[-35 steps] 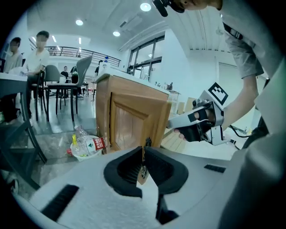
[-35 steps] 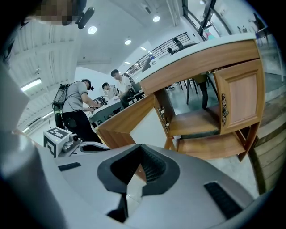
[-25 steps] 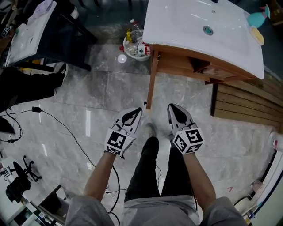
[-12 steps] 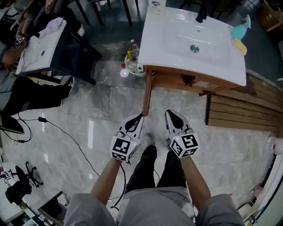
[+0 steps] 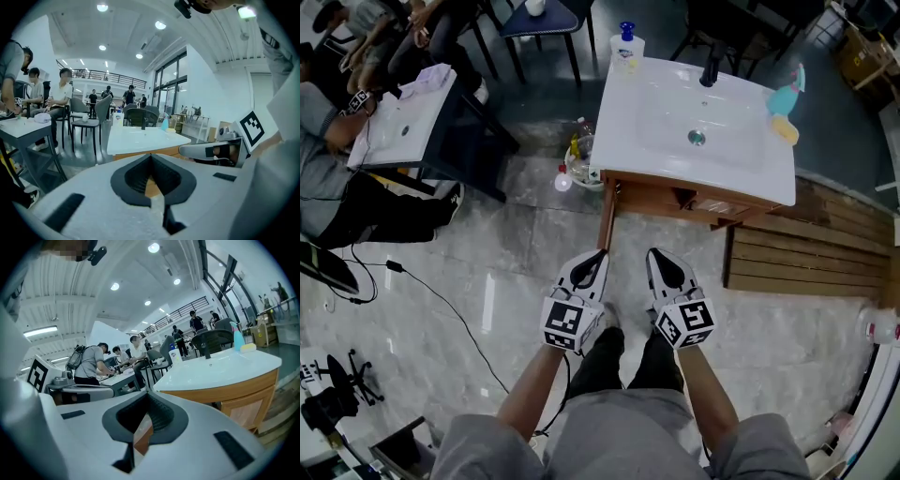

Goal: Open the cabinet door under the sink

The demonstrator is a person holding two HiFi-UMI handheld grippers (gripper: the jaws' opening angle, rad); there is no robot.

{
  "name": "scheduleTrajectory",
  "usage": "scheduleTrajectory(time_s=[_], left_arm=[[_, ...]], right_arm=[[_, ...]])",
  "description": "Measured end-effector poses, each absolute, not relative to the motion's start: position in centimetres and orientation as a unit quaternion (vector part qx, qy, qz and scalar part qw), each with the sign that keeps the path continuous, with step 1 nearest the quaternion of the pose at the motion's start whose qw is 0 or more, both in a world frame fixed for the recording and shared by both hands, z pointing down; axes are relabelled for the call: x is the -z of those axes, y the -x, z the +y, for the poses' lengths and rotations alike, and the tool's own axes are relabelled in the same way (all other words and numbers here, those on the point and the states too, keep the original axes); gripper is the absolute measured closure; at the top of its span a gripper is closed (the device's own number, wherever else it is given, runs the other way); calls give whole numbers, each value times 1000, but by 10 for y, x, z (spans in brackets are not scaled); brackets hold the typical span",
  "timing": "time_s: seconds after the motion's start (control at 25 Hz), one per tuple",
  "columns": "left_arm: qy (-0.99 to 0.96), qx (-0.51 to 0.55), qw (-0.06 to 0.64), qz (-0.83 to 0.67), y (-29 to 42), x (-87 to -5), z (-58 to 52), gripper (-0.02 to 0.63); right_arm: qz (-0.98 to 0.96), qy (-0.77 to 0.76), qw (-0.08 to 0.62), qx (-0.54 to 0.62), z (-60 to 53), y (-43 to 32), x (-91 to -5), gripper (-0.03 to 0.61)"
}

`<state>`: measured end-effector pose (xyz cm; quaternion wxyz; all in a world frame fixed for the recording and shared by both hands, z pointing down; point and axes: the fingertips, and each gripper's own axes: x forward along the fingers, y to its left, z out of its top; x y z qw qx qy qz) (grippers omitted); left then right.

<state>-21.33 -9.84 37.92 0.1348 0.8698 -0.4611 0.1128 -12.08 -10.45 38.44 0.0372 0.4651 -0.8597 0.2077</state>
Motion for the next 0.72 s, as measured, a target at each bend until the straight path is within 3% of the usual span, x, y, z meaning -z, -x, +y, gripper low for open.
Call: scheduleTrajectory(time_s=[0.72], left_arm=[[-880,-61,62,-466,181,-253,-86,606]], right_arm=[[-881,-457,7,-120,-82,117,-262,569]])
